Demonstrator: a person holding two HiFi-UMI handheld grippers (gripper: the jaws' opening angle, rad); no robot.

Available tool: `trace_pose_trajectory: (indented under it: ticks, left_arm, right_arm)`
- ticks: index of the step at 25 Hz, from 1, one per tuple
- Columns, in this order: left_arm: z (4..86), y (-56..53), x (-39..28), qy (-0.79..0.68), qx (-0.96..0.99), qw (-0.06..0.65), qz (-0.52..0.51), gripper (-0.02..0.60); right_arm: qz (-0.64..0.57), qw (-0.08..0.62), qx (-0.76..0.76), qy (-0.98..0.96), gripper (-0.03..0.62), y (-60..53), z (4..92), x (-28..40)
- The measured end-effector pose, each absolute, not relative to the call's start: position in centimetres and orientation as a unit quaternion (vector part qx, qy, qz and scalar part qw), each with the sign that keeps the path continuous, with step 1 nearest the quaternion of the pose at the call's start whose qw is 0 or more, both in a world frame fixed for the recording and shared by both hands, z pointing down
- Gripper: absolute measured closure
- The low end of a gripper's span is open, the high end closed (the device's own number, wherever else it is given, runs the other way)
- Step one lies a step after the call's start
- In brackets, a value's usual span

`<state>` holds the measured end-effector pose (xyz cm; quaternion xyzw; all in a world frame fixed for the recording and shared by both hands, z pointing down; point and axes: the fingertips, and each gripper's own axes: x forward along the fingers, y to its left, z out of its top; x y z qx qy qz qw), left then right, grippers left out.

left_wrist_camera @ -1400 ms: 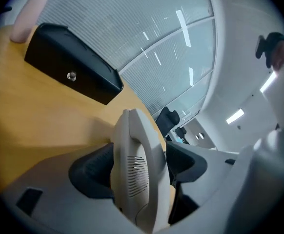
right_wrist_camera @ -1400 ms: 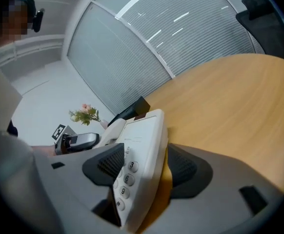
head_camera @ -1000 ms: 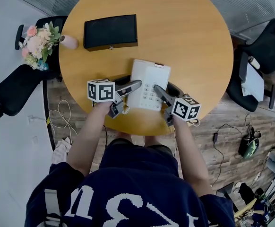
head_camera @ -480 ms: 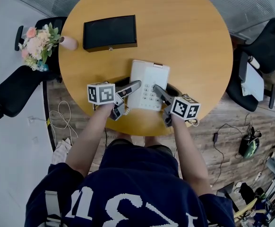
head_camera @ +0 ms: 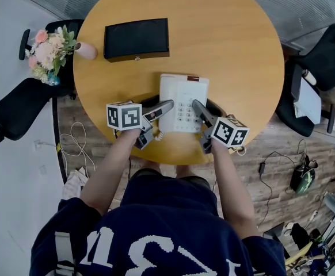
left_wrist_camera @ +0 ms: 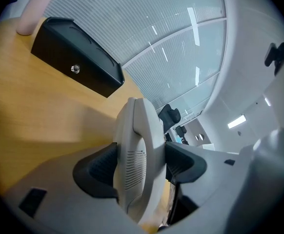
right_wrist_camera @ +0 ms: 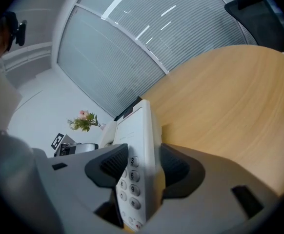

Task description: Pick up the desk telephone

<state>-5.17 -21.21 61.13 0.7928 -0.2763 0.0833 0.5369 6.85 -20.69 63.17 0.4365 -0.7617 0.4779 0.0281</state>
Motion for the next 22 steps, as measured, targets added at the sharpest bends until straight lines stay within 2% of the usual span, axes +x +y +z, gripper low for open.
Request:
trace_pose_trajectory:
  ticks: [5,11,22]
  left_arm:
    - [59.2,-21.1,-4.9,-0.282,0.804,0.519,0.063,0.268]
    - [55.4,-21.9,-4.8,-0.283,0.820,0.496,0.035,0.270]
    - [45.8,-23.8,-4.2,-0.284,0.879,0.383,-0.023,0.272]
  right_arm:
    - [0.448,0.030,0.440,-0.778,0.371,-21.0,60.9,7.2]
    - [0.413,-0.007,0.454,-0.789,0.378,-22.1,56.5,7.7]
    - [0.301,-0.053,0.467,-0.830,0.379,-24.1,46.8,8.4]
